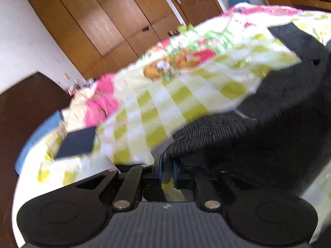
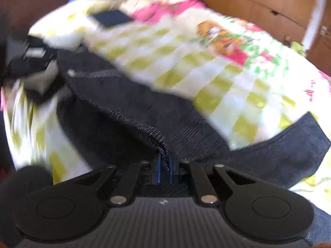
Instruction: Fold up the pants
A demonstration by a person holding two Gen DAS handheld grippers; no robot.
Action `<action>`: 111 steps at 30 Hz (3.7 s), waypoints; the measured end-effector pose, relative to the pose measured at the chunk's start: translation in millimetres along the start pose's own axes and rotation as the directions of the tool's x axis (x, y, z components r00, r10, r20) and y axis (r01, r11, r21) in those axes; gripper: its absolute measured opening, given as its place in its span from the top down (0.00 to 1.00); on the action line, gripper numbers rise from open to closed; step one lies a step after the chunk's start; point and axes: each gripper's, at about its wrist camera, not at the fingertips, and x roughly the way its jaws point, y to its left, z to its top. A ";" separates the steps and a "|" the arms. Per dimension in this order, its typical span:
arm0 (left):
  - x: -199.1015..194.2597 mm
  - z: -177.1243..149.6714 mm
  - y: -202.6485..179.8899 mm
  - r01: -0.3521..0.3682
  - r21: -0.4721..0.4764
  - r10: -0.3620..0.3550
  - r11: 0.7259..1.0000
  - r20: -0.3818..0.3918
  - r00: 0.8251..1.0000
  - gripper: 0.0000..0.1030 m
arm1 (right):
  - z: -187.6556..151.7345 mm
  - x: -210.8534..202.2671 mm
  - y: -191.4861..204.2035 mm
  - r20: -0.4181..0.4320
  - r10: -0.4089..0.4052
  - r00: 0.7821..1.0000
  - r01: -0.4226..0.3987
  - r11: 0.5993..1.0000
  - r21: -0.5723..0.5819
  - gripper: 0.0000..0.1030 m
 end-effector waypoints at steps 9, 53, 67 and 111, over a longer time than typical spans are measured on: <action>25.5 -67.4 -27.6 -0.003 -0.084 -0.012 0.996 -0.180 0.984 0.73 | -23.2 51.7 28.2 -0.098 -0.027 0.995 0.025 0.999 -0.025 0.81; 26.1 120.0 -238.0 0.439 -0.190 -0.437 0.878 0.052 0.898 0.71 | 31.6 152.7 -341.6 -0.202 -0.420 0.885 0.438 0.598 0.671 0.51; -12.5 139.7 -264.7 0.377 -0.026 -0.375 0.926 0.069 0.924 0.71 | -97.3 -84.7 -349.4 0.222 -0.405 0.887 0.016 0.508 0.861 0.93; -61.5 156.1 -374.1 0.490 0.316 -0.518 0.812 0.004 0.855 0.68 | -390.9 -147.6 -316.8 0.204 -0.455 0.867 -0.195 0.067 0.978 0.54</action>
